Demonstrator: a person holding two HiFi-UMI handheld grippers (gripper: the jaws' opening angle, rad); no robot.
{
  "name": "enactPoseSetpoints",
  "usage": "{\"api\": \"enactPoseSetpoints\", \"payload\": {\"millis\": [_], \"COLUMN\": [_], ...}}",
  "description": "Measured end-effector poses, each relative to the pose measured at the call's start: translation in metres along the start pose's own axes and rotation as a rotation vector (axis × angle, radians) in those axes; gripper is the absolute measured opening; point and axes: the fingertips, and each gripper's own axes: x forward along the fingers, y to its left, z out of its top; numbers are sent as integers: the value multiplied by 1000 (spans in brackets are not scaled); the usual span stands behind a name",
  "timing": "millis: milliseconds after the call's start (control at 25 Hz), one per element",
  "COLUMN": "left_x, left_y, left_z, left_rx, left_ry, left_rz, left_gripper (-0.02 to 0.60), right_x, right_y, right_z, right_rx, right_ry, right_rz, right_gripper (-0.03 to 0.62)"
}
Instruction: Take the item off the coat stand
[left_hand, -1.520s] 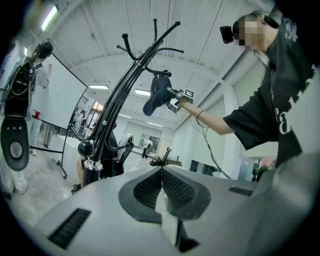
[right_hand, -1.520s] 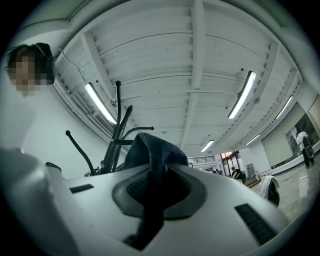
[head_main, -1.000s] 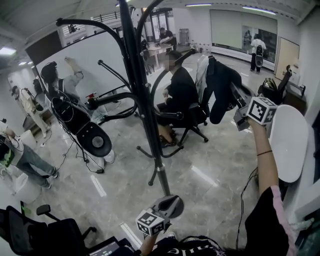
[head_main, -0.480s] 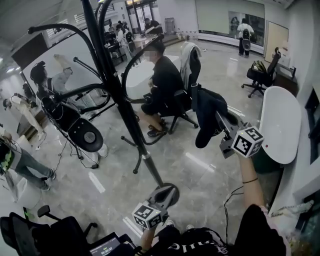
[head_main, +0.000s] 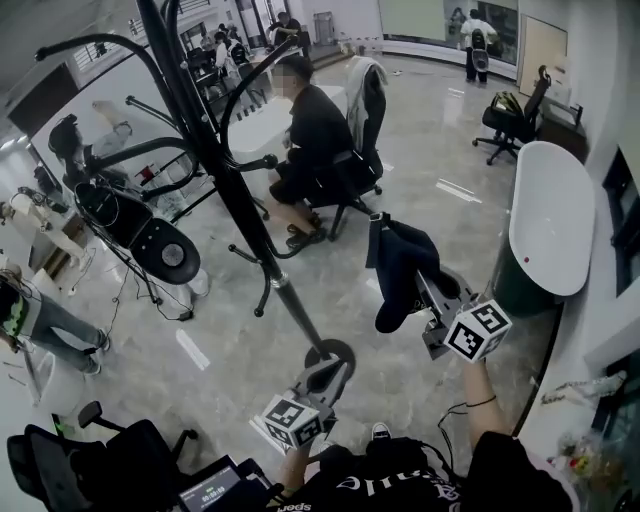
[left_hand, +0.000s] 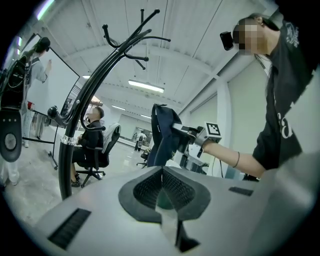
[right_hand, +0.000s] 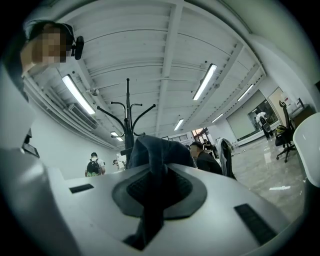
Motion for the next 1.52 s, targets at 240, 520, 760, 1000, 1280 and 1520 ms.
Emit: {"api": "enactPoseSetpoints", "payload": {"millis": [240, 520, 760, 1000, 1280, 1520], "left_x": [-55, -148, -201, -215, -226, -252], "left_y": [2, 14, 23, -7, -40, -87], "left_z": [-11, -11, -19, -31, -37, -57], "left_rx": [-10, 13, 10, 14, -8, -24], "left_ry": [23, 40, 69, 83, 74, 89], "left_rz": [-43, -94, -157, -253, -295, -303], "left_gripper": [3, 3, 3, 3, 3, 3], "right_x": [-31, -57, -78, -131, -179, -237], "right_y": [76, 172, 246, 282, 305, 337], "right_z": [-50, -96, -127, -146, -149, -152], "right_rx": [21, 105, 106, 101, 65, 69], "right_ry": [42, -6, 9, 40, 68, 58], "right_rz": [-43, -156, -224, -317, -376, -403], "right_gripper": [35, 35, 35, 35, 35, 35]}}
